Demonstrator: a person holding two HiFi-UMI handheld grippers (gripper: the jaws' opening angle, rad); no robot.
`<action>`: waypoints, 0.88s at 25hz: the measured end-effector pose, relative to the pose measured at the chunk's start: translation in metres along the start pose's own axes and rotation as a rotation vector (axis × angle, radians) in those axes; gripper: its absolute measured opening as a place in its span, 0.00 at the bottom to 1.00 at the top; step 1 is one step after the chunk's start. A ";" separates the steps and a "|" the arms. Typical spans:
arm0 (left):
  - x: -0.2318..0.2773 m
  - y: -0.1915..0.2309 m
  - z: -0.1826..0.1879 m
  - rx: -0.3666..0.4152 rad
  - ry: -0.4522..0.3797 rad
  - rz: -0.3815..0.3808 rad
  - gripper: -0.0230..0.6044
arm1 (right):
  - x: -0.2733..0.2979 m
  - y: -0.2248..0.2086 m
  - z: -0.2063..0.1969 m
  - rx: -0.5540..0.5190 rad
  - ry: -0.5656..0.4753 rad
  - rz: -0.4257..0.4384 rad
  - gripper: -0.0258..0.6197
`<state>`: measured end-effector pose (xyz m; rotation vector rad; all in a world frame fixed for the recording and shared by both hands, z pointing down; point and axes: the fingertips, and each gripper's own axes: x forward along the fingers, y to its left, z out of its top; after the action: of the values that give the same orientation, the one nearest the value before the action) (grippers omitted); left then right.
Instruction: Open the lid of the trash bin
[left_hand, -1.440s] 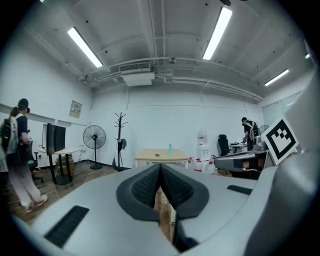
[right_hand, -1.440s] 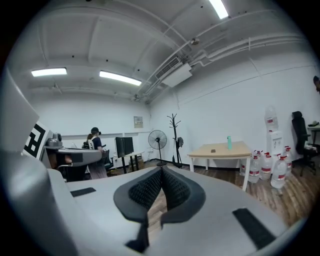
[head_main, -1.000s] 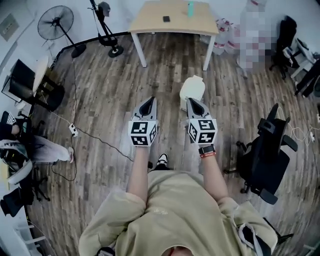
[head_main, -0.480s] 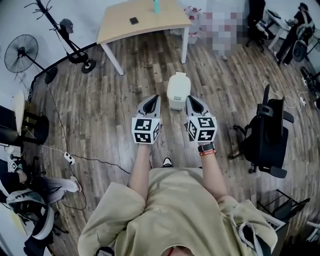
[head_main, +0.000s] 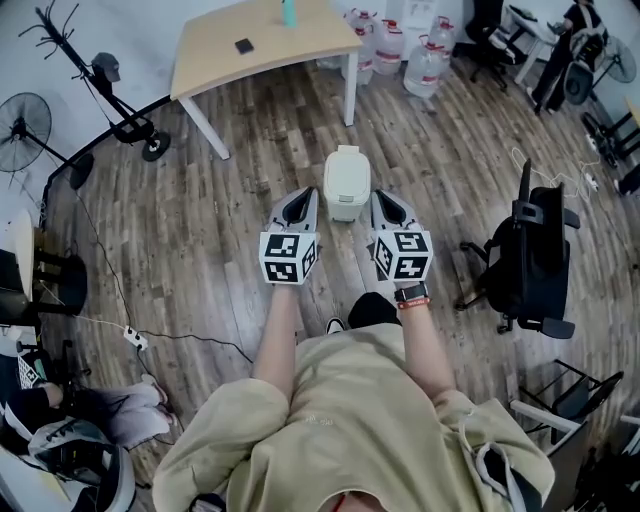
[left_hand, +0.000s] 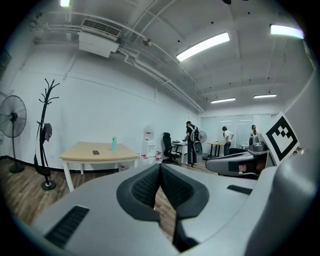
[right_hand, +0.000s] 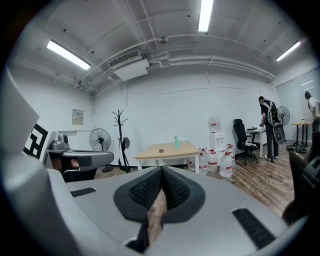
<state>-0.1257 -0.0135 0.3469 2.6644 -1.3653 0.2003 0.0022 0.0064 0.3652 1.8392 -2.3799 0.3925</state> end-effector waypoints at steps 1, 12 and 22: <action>0.003 0.003 -0.001 -0.008 0.003 -0.007 0.07 | 0.004 0.000 0.000 0.004 0.004 -0.003 0.06; 0.073 0.025 -0.021 -0.040 0.016 -0.036 0.07 | 0.080 -0.038 -0.024 0.031 0.085 0.012 0.06; 0.171 0.053 -0.057 -0.076 0.103 -0.020 0.07 | 0.171 -0.086 -0.060 0.095 0.190 0.067 0.06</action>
<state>-0.0732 -0.1692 0.4376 2.5667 -1.2887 0.2734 0.0359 -0.1576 0.4759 1.6775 -2.3354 0.6665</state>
